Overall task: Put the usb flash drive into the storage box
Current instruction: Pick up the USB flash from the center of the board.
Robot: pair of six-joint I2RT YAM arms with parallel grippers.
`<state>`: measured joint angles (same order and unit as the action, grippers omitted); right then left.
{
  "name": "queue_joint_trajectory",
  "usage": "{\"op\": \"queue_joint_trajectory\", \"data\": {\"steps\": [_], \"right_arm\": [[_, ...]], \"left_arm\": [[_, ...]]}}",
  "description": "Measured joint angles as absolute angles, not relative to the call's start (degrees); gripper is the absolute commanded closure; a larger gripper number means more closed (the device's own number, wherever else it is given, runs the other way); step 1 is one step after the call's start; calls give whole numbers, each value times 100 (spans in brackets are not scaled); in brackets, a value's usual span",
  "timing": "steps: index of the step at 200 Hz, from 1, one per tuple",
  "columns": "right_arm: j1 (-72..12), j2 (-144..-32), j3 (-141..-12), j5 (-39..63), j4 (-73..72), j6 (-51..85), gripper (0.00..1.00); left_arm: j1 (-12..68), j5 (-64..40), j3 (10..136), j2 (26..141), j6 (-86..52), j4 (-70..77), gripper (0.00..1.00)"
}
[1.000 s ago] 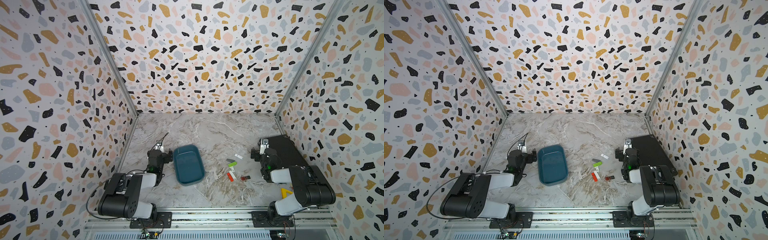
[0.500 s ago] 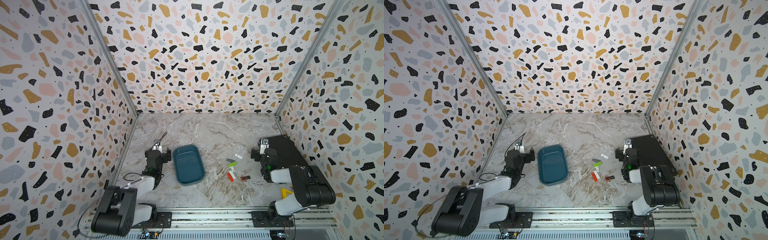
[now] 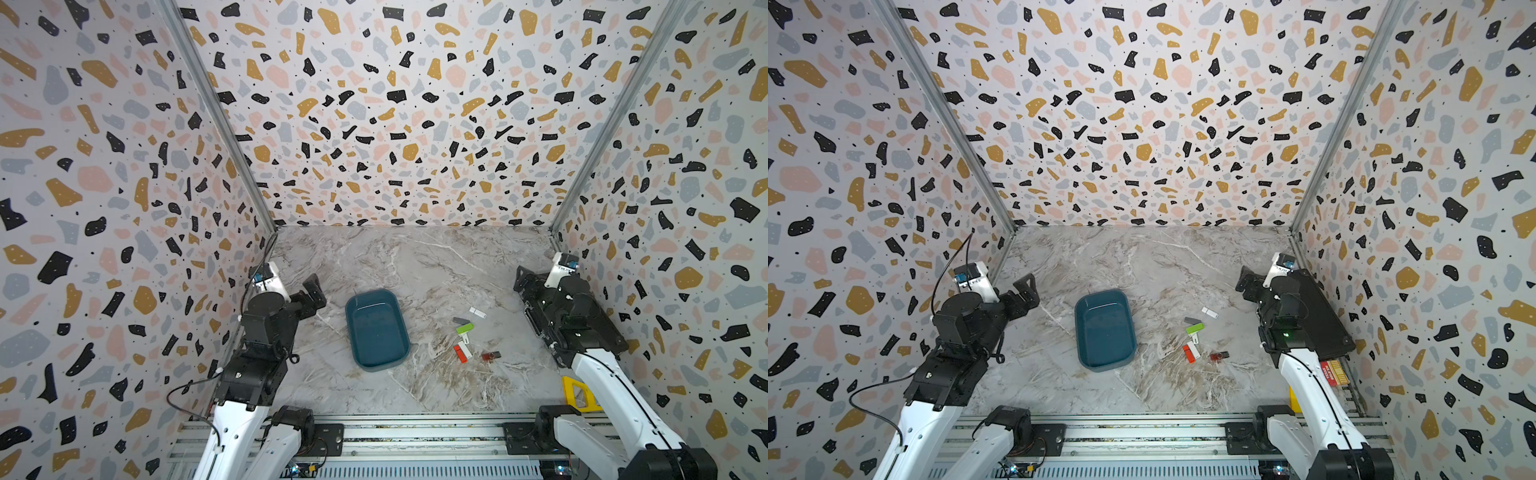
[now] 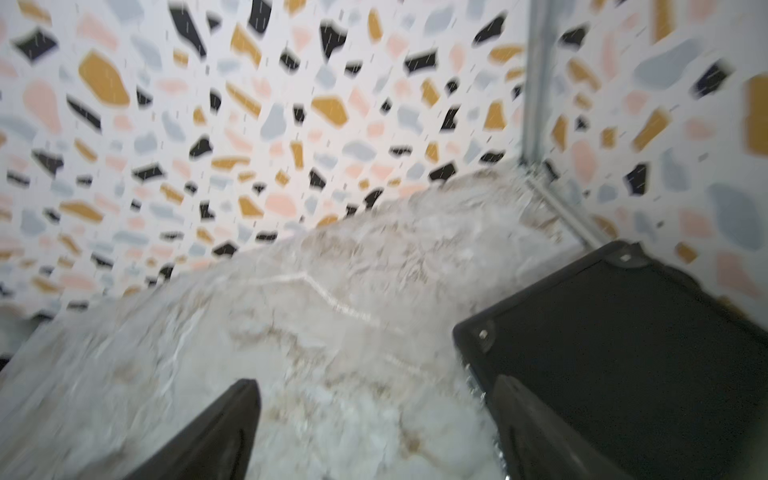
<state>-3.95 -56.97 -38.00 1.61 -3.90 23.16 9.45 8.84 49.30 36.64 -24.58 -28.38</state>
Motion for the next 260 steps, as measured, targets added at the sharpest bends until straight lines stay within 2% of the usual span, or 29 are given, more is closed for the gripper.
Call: {"op": "queue_joint_trajectory", "data": {"steps": [39,84,201,260], "right_arm": [[-1232,-7494,-4825,913,1098,1702,18],[-1651,-8514,-5229,923,2281,836,20],[-1671,-9918,-6274,473,2840,-198,37],[-1837,-10462,-6563,381,2869,-311,51]], "left_arm": [[1380,290,4952,3820,-2456,-4278,5],[1487,220,4954,4154,-2357,-4751,10],[1518,246,4954,4270,-2333,-4923,11],[1518,248,4954,4309,-2331,-4925,11]]}}
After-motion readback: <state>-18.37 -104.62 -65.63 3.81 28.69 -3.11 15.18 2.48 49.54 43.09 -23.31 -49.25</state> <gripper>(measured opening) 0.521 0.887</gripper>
